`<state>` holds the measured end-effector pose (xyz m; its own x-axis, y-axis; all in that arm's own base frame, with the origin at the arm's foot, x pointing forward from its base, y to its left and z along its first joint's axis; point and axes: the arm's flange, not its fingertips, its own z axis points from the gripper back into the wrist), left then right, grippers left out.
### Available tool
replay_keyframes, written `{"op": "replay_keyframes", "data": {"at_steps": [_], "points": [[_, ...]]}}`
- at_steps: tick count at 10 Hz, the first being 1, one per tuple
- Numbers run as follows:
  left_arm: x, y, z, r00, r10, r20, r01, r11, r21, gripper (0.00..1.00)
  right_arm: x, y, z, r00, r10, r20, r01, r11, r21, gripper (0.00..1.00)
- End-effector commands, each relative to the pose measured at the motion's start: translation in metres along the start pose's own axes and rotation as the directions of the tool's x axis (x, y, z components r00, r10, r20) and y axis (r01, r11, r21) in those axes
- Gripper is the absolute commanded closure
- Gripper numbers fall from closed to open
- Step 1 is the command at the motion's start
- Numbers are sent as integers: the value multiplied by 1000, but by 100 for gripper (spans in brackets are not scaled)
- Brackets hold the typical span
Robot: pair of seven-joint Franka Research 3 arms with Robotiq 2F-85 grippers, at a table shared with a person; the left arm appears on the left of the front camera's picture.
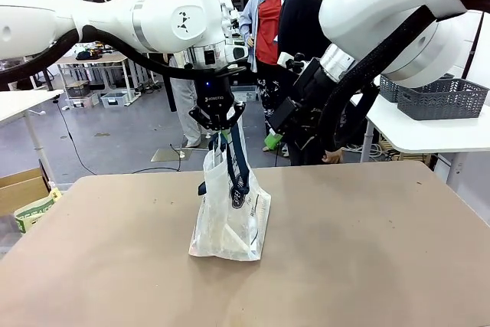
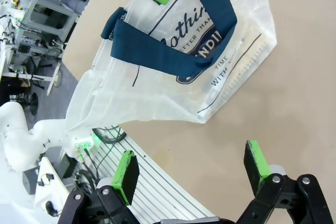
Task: Transfer purchased items from the store into the shopping bag.
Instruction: Move the Reusable shopping bag to the right side of the table.
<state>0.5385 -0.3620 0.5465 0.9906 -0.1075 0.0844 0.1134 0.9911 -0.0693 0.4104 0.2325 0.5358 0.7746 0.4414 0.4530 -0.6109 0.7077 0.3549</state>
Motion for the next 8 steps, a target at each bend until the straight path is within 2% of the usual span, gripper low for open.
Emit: {"op": "replay_keyframes", "data": {"at_steps": [1, 5, 6, 8], "points": [[0, 0, 1, 1000, 0, 1, 0, 1000, 0, 100, 0, 0, 0, 1000, -11, 0, 11, 1000, 0, 0], [0, 0, 0, 1000, 0, 0, 0, 1000, 0, 100, 0, 0, 0, 1000, -11, 0, 11, 1000, 0, 0], [-5, 8, 13, 1000, -18, 16, 18, 1000, 4, 100, 0, 0, 0, 1000, -11, 0, 11, 1000, 0, 0], [-18, 32, 45, 998, 16, 60, -16, 1000, 5, 100, 0, 0, 0, 1000, -11, 0, 11, 1000, 0, 0]]}}
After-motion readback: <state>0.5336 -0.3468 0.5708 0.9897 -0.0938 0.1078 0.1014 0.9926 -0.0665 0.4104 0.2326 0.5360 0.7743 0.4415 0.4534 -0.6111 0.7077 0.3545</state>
